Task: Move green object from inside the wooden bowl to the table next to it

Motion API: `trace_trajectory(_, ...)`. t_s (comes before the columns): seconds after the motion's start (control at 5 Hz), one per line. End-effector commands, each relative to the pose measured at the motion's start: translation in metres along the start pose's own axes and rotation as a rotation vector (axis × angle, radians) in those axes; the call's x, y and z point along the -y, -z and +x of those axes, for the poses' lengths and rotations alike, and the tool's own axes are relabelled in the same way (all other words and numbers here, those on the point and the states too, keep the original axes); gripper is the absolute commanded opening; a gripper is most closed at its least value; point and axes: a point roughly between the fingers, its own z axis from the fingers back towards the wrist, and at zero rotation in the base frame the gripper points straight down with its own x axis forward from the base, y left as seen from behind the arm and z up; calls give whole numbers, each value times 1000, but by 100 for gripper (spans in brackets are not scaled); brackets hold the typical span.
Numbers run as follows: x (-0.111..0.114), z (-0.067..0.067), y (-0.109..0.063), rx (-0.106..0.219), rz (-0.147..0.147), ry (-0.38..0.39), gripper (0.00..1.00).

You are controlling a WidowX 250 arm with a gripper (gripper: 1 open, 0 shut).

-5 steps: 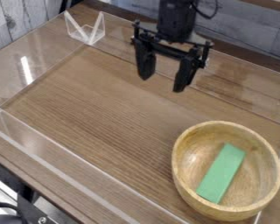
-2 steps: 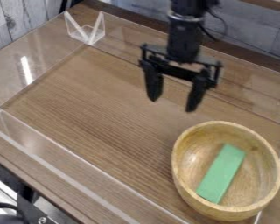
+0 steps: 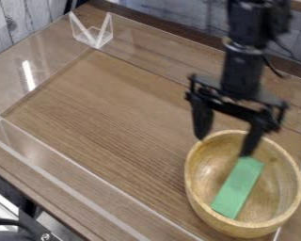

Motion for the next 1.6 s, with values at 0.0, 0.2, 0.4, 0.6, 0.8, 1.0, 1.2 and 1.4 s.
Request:
trace_trajectory(0.0, 18, -5, -7, 88, -30, 23, 100)
trace_trajectory(0.2, 36, -11, -1, 126, -45, 32, 100)
trace_trajectory(0.4, 47, -13, 2, 169, -42, 57, 100)
trace_trajectory(0.6, 47, 0, -4, 211, -25, 69, 100)
trace_trajectory(0.8, 47, 10, -10, 244, -13, 74, 100)
trace_trajectory(1.0, 40, 15, -14, 257, -8, 28, 100)
trace_trajectory(1.2, 35, 17, -16, 263, -12, -11, 100)
trace_trajectory(1.4, 34, 17, -17, 256, -16, -35, 100)
